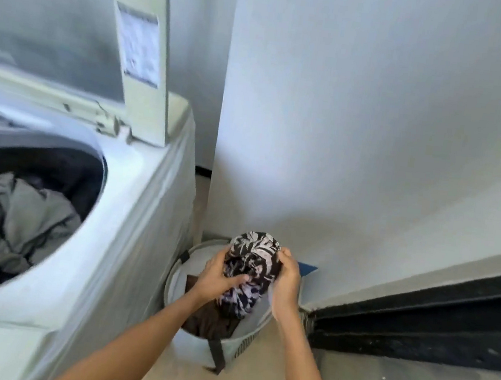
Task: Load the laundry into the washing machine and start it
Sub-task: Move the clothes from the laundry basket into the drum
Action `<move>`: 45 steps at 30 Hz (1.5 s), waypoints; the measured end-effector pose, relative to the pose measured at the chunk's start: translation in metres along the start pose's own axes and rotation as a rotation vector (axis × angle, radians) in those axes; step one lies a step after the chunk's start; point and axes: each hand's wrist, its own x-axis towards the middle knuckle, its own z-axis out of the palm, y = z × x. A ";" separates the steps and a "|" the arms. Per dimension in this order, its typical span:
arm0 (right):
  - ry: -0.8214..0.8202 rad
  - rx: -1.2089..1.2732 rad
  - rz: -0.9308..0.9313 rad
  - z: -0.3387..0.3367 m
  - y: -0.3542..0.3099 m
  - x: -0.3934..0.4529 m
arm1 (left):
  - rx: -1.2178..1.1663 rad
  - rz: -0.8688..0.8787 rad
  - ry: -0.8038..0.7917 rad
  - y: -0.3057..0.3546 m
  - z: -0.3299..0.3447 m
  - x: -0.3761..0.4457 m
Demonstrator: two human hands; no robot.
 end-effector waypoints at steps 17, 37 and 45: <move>-0.066 0.347 -0.515 0.140 -0.316 -0.183 | -0.349 0.282 -0.222 0.283 -0.146 -0.117; 0.251 -0.373 -0.633 0.165 -0.309 -0.144 | -0.029 0.739 -0.091 0.424 -0.198 -0.179; 0.031 -0.274 -0.757 0.195 -0.368 -0.168 | 0.129 0.612 -0.158 0.368 -0.173 -0.153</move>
